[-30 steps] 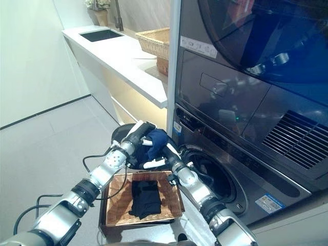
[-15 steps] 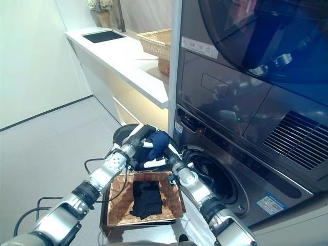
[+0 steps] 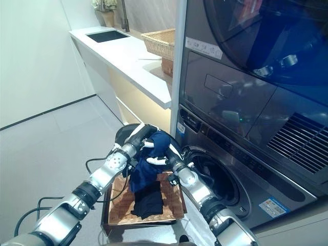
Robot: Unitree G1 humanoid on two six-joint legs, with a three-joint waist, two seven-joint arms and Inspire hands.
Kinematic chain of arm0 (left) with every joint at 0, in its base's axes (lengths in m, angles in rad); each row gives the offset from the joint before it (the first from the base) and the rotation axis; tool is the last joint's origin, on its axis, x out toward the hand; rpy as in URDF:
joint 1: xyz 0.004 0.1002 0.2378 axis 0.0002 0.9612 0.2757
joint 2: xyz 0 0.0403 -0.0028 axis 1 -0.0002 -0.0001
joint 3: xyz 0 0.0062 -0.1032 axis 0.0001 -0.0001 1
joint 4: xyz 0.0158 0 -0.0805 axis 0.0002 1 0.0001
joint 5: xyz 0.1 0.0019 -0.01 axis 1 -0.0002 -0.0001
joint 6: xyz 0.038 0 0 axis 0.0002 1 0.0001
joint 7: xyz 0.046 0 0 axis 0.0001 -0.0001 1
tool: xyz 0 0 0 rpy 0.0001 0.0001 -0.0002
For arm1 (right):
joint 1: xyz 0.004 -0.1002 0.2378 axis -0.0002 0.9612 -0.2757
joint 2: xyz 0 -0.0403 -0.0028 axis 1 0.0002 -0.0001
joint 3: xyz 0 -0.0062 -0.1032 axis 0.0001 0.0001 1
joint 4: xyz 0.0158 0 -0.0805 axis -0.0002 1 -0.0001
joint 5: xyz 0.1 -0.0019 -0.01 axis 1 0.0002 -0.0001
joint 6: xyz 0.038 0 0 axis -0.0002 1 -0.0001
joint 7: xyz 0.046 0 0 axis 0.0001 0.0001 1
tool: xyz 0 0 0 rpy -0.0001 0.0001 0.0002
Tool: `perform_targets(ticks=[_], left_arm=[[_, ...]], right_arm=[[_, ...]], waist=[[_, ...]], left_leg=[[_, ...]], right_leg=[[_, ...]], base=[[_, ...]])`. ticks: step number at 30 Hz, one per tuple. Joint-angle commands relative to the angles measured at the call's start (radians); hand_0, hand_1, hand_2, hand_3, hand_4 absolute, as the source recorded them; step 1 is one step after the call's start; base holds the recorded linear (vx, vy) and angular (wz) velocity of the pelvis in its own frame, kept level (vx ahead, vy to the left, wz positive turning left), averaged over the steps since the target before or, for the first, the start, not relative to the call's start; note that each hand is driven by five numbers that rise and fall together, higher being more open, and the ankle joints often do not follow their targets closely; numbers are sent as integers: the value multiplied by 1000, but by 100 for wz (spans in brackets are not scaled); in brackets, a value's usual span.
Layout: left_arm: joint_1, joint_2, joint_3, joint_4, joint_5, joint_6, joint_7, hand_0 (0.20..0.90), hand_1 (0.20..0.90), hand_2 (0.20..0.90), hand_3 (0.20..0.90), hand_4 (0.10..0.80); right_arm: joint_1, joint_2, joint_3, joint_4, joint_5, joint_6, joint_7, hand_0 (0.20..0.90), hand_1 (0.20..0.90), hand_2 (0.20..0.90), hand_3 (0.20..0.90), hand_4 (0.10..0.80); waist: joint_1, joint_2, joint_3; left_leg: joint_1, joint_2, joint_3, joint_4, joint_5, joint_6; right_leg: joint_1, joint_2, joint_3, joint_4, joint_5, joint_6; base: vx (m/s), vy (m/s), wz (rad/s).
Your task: Pick up the clothes and place them into the washing machine
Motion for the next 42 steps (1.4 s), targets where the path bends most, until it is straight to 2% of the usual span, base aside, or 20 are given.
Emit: perform_targets(ticks=[1, 40, 41, 42], left_arm=[[-116, -81, -37, -96, -20, -98, 17, 200, 200, 200, 200, 300], [-139, -70, -38, -110, 18, -86, 39, 200, 200, 200, 200, 300], [-141, -66, -39, -114, 25, -85, 37, 422, 422, 422, 422, 459], [-141, -66, -39, -114, 25, -84, 37, 524, 524, 524, 524, 531]], right_arm=[[-164, 63, -46, 38, -27, -88, -17, 200, 200, 200, 200, 300], [-149, 86, -48, 24, -48, -78, -51, 200, 200, 200, 200, 300], [-146, 87, -52, 23, -40, -79, -55, 200, 200, 200, 200, 300], [-146, 87, -52, 23, -39, -79, -55, 200, 200, 200, 200, 300]], waist=[[32, 25, -82], [32, 26, -78], [32, 27, -77], [32, 26, -77]], left_leg=[[-31, -20, -73, 18, -29, -44], [-28, -18, -82, 14, -27, -43], [-28, -17, -82, 14, -27, -44], [-28, -17, -81, 14, -27, -44]], right_leg=[[-14, -4, -20, 129, -99, 24], [-14, -2, -24, 133, -103, 21], [-15, -2, -24, 133, -103, 21], [-15, -2, -24, 133, -103, 21]], base=[[0, 0, 0], [0, 0, 0], [0, 0, 0], [0, 0, 0]])
